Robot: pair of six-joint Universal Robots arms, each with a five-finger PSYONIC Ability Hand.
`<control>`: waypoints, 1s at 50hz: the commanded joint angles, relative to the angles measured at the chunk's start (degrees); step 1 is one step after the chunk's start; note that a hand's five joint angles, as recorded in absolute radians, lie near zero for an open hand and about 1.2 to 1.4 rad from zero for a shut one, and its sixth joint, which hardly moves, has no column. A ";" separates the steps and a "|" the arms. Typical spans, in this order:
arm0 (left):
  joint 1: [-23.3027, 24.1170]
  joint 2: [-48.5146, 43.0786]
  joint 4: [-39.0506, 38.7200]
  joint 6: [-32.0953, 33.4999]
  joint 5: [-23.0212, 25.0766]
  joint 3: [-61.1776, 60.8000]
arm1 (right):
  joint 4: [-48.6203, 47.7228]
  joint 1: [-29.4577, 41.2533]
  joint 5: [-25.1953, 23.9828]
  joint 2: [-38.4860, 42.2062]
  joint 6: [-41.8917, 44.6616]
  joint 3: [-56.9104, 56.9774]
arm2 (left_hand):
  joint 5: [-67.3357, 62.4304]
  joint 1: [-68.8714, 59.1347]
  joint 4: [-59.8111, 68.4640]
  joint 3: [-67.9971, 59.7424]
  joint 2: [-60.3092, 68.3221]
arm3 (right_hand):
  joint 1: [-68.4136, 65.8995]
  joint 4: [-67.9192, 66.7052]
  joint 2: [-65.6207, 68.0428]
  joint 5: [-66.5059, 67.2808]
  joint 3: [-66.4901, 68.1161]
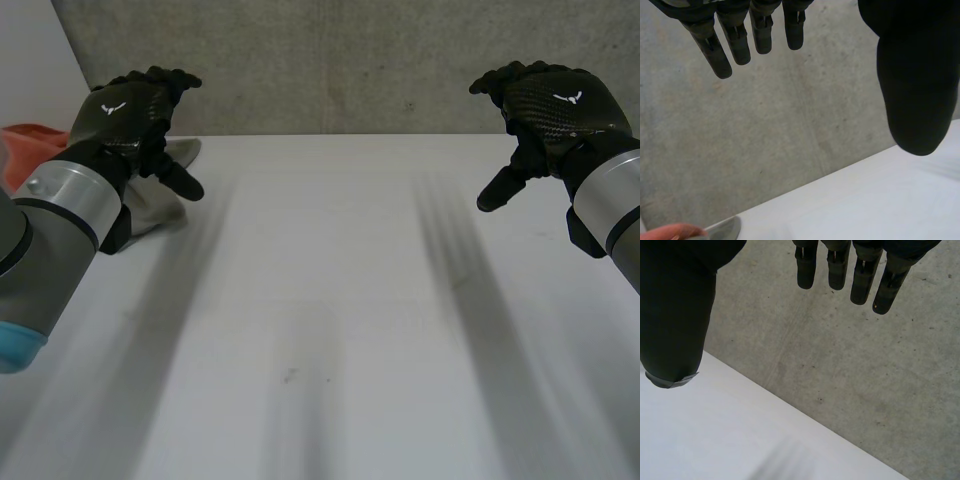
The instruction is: Fold the laundry.
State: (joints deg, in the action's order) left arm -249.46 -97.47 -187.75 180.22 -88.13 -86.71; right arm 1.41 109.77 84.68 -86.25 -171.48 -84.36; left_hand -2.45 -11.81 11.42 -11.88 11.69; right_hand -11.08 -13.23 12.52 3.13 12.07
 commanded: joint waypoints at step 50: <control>-3.77 -18.30 -27.24 19.14 1.03 8.49 | -0.27 -0.70 -0.04 0.91 1.06 -0.98 | -67.55 -68.19 68.58 -68.12 68.31 | 1.08 3.23 -2.52 -3.13 -2.07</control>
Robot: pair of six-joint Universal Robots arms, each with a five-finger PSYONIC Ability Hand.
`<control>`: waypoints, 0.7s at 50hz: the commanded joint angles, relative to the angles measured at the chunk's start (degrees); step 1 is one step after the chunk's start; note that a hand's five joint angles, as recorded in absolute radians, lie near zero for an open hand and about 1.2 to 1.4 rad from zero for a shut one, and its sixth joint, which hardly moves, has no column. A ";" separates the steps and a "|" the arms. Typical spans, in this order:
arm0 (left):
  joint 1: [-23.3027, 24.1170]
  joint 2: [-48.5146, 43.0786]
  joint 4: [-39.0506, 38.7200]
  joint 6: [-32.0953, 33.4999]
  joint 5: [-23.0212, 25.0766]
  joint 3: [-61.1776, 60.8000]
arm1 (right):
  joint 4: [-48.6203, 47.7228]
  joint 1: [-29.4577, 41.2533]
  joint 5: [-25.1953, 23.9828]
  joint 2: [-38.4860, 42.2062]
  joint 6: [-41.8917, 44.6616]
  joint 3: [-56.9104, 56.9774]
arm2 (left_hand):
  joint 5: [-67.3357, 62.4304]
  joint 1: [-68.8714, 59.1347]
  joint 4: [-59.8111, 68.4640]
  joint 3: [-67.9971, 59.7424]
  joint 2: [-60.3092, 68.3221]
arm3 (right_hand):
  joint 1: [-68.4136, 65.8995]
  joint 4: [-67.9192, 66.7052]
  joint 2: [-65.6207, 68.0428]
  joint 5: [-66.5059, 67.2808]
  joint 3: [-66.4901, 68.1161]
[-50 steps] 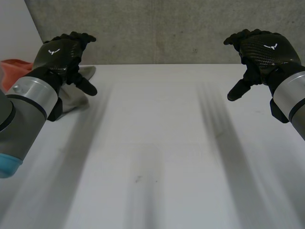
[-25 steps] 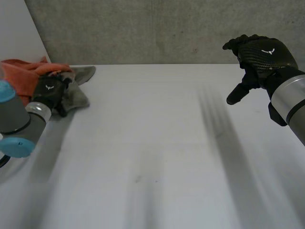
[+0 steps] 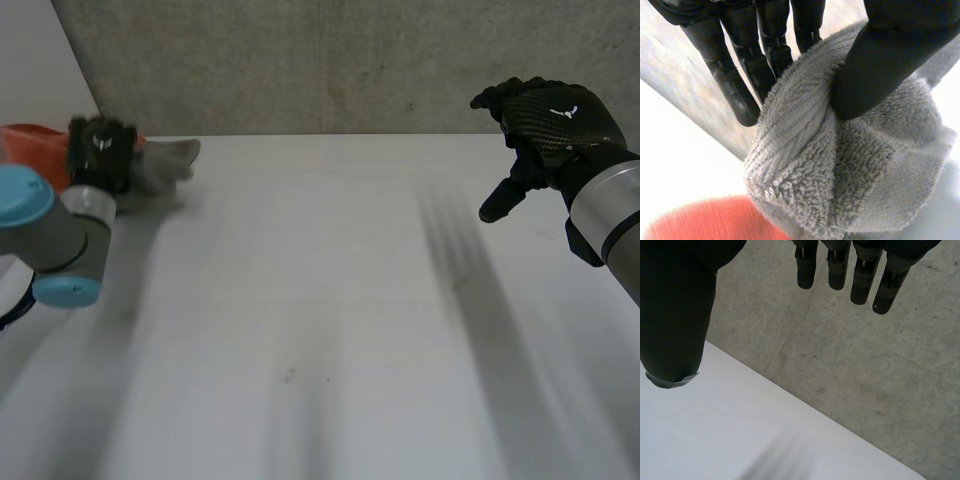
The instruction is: Fold the laundry.
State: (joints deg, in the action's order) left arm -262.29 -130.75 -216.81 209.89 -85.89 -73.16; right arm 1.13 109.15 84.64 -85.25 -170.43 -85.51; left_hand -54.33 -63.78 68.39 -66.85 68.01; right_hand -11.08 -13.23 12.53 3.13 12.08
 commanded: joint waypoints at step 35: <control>12.52 20.36 30.84 -17.15 3.28 -9.98 | 5.71 5.97 -1.75 8.60 13.81 -0.89 | 53.95 53.40 -58.01 56.47 -57.63 | 1.08 3.23 -2.53 -3.13 -2.08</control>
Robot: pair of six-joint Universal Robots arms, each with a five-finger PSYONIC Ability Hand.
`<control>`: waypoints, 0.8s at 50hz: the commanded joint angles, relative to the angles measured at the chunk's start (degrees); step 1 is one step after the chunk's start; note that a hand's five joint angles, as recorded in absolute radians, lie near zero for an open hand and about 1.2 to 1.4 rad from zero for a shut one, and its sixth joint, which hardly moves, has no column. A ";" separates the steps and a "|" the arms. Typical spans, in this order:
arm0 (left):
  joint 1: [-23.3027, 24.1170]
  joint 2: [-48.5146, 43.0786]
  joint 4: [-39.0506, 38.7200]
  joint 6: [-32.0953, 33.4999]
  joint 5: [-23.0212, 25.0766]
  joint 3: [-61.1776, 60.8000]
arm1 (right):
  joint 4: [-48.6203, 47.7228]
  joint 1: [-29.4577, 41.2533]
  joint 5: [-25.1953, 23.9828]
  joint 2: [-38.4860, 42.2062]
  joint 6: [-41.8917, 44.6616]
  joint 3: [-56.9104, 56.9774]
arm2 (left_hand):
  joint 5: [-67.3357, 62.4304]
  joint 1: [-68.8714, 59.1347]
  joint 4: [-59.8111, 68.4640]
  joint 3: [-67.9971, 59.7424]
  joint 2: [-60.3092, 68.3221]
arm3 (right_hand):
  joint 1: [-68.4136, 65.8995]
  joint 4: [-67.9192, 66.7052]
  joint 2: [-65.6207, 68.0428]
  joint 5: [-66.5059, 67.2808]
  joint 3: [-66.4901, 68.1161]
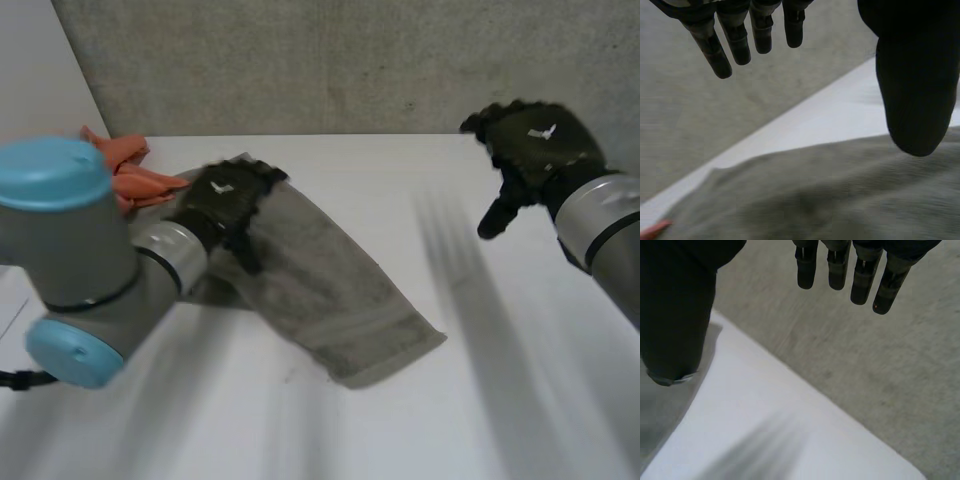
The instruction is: Fold the laundry.
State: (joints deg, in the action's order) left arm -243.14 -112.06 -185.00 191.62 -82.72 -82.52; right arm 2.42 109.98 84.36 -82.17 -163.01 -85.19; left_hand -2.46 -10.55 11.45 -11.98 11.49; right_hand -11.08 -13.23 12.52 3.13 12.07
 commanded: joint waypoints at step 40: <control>-20.88 -19.25 -2.90 24.94 0.54 5.97 | -4.52 23.70 11.79 31.72 -10.92 7.32 | -67.54 -69.45 68.55 -68.02 68.51 | -28.74 -26.59 27.29 26.69 27.75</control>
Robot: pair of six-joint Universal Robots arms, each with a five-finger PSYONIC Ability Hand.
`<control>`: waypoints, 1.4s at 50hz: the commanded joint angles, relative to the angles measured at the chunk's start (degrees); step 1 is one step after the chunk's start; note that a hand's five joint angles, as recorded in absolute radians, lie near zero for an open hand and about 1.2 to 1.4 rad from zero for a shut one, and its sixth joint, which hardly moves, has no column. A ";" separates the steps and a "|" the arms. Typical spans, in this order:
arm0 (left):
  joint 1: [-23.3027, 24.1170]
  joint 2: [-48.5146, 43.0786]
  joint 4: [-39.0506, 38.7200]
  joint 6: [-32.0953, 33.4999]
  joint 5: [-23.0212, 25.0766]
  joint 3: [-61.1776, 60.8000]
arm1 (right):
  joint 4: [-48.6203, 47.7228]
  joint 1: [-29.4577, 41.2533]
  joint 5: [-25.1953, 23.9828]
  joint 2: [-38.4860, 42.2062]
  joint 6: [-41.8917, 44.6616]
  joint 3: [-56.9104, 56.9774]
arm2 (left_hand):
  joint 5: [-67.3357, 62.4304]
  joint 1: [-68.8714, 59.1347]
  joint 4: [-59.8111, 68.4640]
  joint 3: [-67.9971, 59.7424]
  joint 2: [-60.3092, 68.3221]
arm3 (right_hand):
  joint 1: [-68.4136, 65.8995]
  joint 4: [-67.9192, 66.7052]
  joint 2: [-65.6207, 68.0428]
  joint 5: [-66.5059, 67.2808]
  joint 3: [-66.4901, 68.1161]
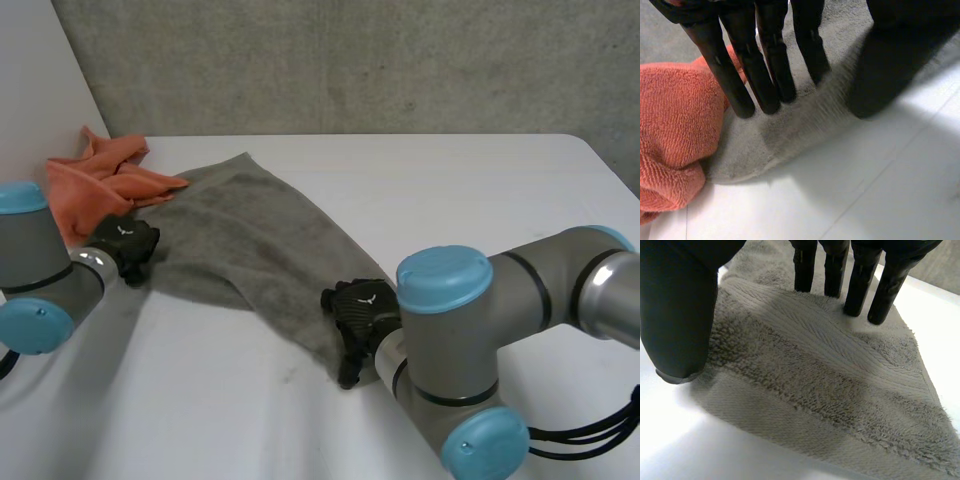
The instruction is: Fold the laundry.
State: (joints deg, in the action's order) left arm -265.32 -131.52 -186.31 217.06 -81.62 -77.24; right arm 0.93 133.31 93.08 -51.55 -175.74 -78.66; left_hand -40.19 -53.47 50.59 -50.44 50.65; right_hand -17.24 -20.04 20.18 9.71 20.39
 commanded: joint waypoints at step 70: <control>26.87 22.61 -0.82 -25.45 -11.90 -8.27 | 17.52 -22.92 1.85 -3.45 27.29 29.47 | 39.48 42.75 -39.87 39.72 -39.93 | 7.24 10.04 -10.18 -9.71 -10.39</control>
State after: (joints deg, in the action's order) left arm -239.21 -117.80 -193.45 194.16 -91.54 -78.58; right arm 16.93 110.78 95.92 -43.53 -150.51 -36.52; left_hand -2.55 -10.87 11.43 -11.91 11.49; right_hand -11.42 -13.28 12.41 3.31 12.03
